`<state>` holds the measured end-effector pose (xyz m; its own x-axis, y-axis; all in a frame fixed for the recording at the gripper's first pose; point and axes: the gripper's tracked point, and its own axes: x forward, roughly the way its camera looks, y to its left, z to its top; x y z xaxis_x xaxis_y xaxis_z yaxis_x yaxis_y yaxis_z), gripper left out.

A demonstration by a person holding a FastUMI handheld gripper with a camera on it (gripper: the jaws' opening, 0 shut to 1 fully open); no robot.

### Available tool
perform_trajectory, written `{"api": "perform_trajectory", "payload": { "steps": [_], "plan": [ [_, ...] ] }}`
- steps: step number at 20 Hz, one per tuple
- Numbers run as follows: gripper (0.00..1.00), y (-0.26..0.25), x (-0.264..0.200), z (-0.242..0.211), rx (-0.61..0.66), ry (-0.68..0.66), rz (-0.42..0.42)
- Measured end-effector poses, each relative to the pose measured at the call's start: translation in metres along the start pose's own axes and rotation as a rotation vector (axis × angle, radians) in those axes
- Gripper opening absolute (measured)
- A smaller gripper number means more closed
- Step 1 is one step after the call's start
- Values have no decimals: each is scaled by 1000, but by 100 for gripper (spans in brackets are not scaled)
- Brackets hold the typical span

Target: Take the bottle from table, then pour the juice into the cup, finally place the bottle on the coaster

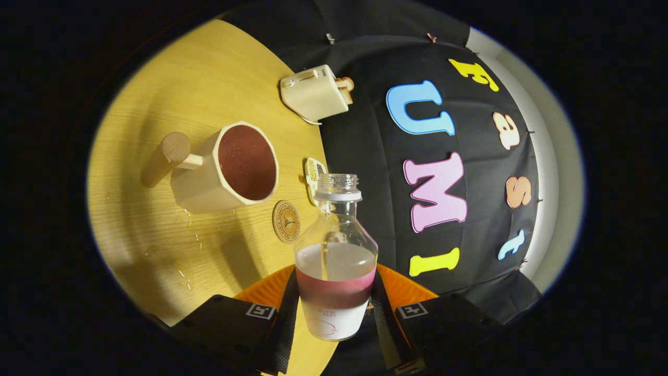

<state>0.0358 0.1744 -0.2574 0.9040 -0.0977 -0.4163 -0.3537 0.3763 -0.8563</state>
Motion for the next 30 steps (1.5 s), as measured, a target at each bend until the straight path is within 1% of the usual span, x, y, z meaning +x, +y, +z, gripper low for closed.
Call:
{"api": "perform_trajectory", "payload": {
  "steps": [3,13,23,30],
  "plan": [
    [69,1,2,2,-58,-2,0],
    [69,11,8,-3,-180,0,18],
    [69,13,12,-2,-271,-18,18],
    [69,10,14,1,-337,-30,0]
  ]
}}
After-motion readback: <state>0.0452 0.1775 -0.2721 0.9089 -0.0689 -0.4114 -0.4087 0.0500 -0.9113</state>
